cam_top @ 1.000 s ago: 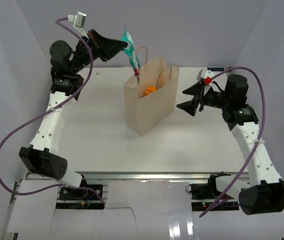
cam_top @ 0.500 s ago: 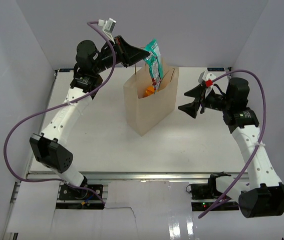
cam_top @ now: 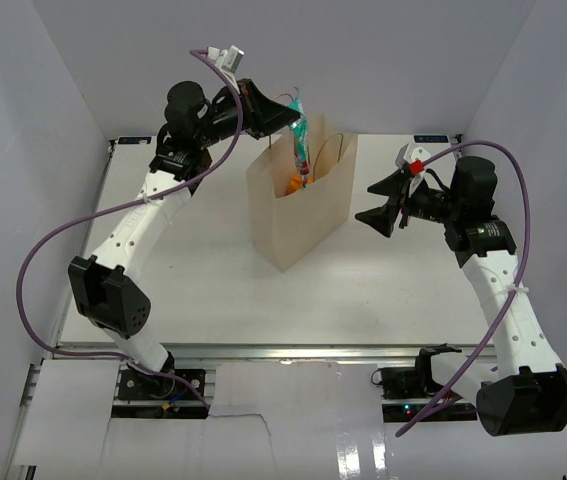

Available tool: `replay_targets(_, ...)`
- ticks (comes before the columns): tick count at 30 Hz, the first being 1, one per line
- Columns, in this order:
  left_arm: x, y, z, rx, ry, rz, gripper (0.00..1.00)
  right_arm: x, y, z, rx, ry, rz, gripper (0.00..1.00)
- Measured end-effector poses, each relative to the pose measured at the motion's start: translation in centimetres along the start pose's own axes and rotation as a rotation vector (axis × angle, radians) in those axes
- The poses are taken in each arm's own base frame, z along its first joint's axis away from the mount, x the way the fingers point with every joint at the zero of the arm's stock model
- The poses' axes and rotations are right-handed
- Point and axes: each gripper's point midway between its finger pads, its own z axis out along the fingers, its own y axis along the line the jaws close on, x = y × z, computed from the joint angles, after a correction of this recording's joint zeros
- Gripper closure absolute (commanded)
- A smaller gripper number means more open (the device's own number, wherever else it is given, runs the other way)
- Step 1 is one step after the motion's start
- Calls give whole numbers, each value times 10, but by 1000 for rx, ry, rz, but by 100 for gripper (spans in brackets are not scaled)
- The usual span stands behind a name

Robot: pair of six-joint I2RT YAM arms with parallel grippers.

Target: Place the snacks into the paper bag

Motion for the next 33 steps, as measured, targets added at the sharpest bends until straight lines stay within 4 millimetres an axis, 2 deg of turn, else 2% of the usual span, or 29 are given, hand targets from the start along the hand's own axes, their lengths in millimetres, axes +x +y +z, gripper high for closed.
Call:
replay_targets(2,13,15,4,-27,32,-17,70,0,0,0,0,0,-1,24)
replay_targets(3,19,23,5,-42,49,-28,53,0,0,0,1,0,-1,24)
replay_targets(7,35,42,8,-86,86,-54,27,-2,2,-2,3,-4,-9,24)
replay_targets(10,32,42,8,-101,76,-44,19,-4,2,-3,7,-6,-17,24)
replay_targets(15,4,24,5,-99,37,21,17,-2,1,-4,18,0,-13,20)
replay_targets(16,-2,18,2,-99,26,42,15,-1,0,-5,23,4,-9,18)
replay_targets(18,-13,5,-8,-110,6,87,10,1,-2,-5,40,14,2,2)
replay_targets(19,-18,-1,-15,-122,-7,112,8,3,-5,-6,60,23,17,10)
replay_targets(20,-22,-9,-24,-139,-22,135,2,5,-9,-7,88,32,31,10)
replay_targets(22,-25,-20,-47,-183,-52,182,2,9,-19,-9,155,54,72,10)
replay_targets(27,-3,-33,-118,-340,-97,237,2,26,-39,-20,303,125,145,10)
replay_targets(31,30,-14,-161,-491,-101,222,2,41,-52,-32,421,187,189,10)
replay_targets(33,57,5,-180,-582,-81,184,2,47,-57,-40,484,215,205,10)
